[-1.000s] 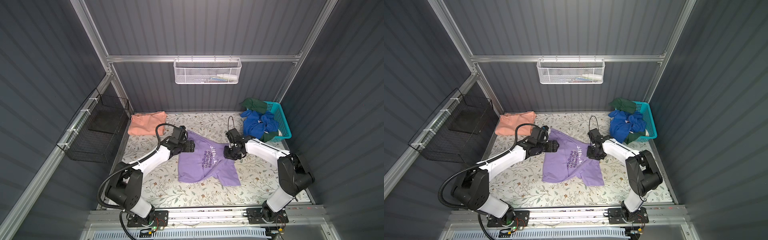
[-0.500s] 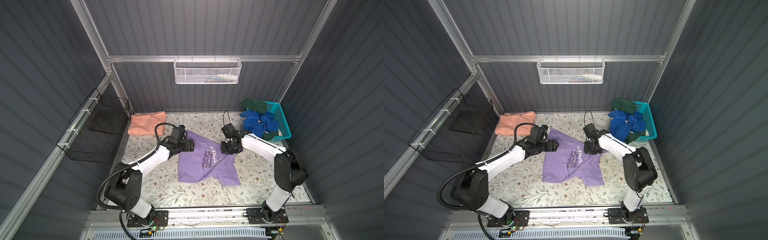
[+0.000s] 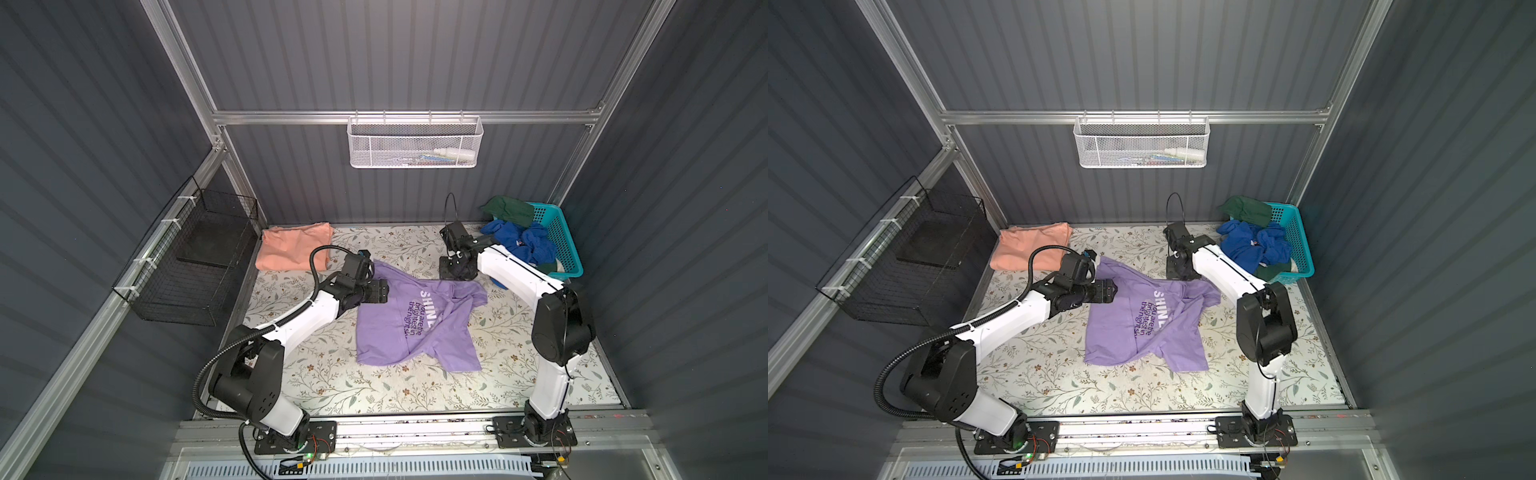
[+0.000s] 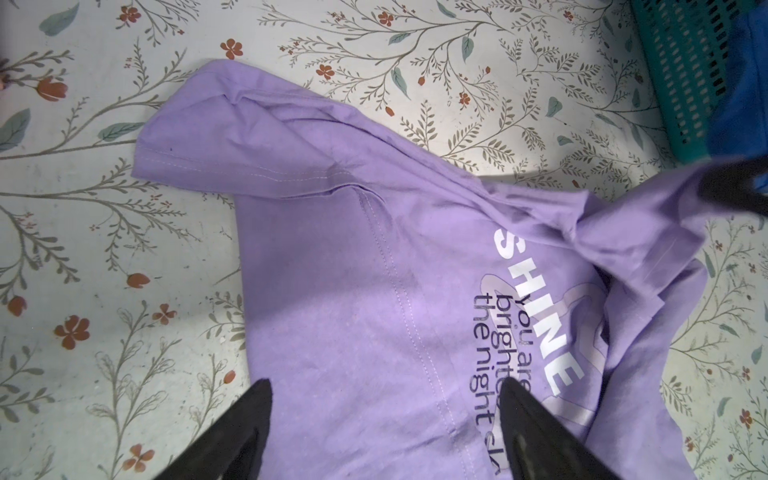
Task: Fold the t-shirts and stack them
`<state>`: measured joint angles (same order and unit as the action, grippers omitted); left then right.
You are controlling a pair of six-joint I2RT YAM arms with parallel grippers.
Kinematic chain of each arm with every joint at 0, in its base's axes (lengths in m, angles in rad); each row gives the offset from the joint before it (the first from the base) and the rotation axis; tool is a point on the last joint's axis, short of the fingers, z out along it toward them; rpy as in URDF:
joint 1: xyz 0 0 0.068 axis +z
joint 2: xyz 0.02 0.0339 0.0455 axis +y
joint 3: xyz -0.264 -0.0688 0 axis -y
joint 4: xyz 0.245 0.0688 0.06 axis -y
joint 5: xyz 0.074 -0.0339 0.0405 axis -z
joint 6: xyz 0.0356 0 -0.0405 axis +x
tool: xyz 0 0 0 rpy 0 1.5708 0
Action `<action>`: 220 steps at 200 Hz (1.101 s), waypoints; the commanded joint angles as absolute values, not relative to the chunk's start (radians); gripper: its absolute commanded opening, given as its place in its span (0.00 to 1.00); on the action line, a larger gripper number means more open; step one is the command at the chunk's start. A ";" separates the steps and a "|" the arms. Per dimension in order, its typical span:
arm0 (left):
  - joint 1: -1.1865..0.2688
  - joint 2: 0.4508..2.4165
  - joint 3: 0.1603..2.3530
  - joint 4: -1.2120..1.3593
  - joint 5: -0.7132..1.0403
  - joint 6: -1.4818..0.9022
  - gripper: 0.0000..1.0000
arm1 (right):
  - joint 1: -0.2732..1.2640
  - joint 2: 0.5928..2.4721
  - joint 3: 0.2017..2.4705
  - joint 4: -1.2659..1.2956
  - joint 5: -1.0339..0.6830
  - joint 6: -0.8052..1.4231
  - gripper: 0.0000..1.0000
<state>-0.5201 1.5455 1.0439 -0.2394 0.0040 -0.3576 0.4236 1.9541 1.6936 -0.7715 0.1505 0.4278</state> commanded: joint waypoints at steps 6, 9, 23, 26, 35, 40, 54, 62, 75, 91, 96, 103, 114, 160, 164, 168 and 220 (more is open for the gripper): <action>-0.515 1.503 1.024 -0.249 0.013 -0.347 0.86 | 0.335 2.093 1.907 -0.826 0.226 0.402 0.00; -0.515 1.501 1.020 -0.249 0.014 -0.350 0.86 | 0.327 2.111 1.936 -0.835 0.230 0.401 0.00; -0.516 1.494 1.002 -0.243 0.026 -0.359 0.85 | 0.294 2.218 2.086 -0.880 0.253 0.399 0.00; -0.517 1.492 0.998 -0.240 0.030 -0.363 0.85 | 0.289 2.247 2.125 -0.899 0.249 0.397 0.00; -0.518 1.492 0.991 -0.239 0.042 -0.366 0.84 | 0.271 2.334 2.261 -0.971 0.213 0.386 0.10; -0.519 1.491 0.988 -0.239 0.050 -0.367 0.83 | 0.261 2.383 2.345 -1.024 0.181 0.382 0.16; -0.529 1.496 0.989 -0.245 0.058 -0.369 0.83 | 0.246 2.475 2.523 -1.154 0.135 0.387 0.43; -0.540 1.499 0.988 -0.246 0.057 -0.372 0.83 | 0.247 2.472 2.526 -1.172 0.130 0.384 0.61; -0.563 1.504 0.985 -0.242 0.057 -0.375 0.83 | 0.254 2.393 2.394 -1.106 0.116 0.380 0.75; -0.592 1.518 0.984 -0.237 0.060 -0.386 0.83 | 0.258 2.204 2.097 -0.932 0.091 0.392 0.89; -0.601 1.525 0.984 -0.236 0.061 -0.388 0.83 | 0.258 2.127 2.024 -0.887 0.085 0.402 0.92; -0.614 1.535 0.983 -0.235 0.062 -0.392 0.83 | 0.258 2.048 1.918 -0.819 0.080 0.418 0.92; -0.639 1.554 0.982 -0.236 0.062 -0.398 0.82 | 0.258 1.922 1.743 -0.747 0.075 0.444 0.93; -0.796 1.593 0.970 -0.296 0.014 -0.419 0.81 | 0.282 1.491 1.176 -0.593 0.011 0.560 0.91; -0.804 1.595 0.963 -0.298 0.006 -0.423 0.81 | 0.283 1.461 1.131 -0.585 0.004 0.575 0.90; -0.814 1.597 0.955 -0.295 0.002 -0.428 0.81 | 0.284 1.433 1.090 -0.576 -0.001 0.584 0.90; -0.880 1.713 0.962 -0.279 -0.009 -0.455 0.73 | 0.291 1.165 0.710 -0.523 -0.103 0.686 0.80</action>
